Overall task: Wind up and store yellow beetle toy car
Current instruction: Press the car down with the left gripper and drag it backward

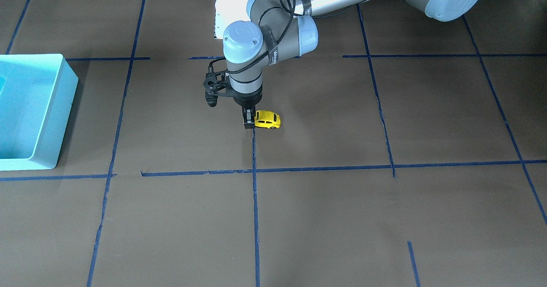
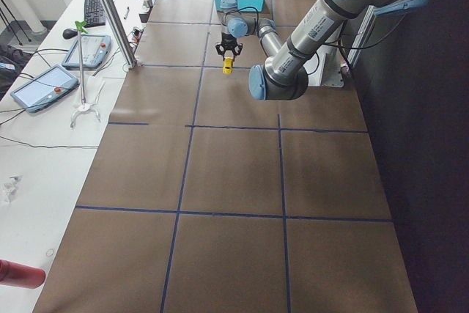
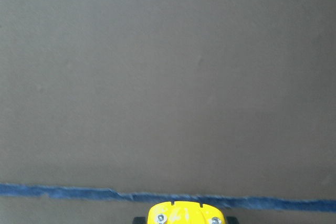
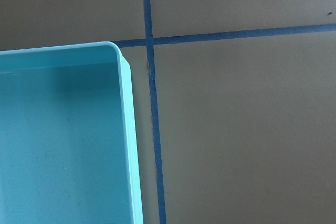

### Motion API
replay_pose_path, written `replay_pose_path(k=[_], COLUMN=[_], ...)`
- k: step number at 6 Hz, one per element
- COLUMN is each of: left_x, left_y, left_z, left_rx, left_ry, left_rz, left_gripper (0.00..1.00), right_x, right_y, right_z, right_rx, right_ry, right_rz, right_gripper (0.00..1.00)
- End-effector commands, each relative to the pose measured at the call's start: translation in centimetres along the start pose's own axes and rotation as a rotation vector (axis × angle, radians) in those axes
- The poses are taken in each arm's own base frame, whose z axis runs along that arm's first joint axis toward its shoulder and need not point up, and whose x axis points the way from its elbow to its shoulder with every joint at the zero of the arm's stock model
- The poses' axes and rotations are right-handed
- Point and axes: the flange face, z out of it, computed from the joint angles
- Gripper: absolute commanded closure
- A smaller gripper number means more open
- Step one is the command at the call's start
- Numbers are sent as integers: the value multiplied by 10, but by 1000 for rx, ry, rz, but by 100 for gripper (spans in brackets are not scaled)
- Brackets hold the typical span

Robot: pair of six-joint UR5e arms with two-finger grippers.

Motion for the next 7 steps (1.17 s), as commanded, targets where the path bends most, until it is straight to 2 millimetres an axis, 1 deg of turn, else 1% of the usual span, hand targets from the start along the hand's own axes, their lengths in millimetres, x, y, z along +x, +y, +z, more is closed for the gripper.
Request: replay_pose_path(k=[1,2,4,7], left_x=[0,-2,-2,0], left_y=[-13,-16,-15,-10], left_z=[-3,0,9,15], left_rx=[70,117,120,119], left_ry=[23,13,27,69], left_rz=[-39,-60,-57,-59], left_gripper=[98,98,98,98], right_x=[0,0,0,0], right_y=[0,0,0,0], right_z=[0,0,0,0], right_rx=[0,1,0,1], right_ry=[0,0,0,0], right_rz=[0,-1,0,-1], right_gripper=[0,0,0,0])
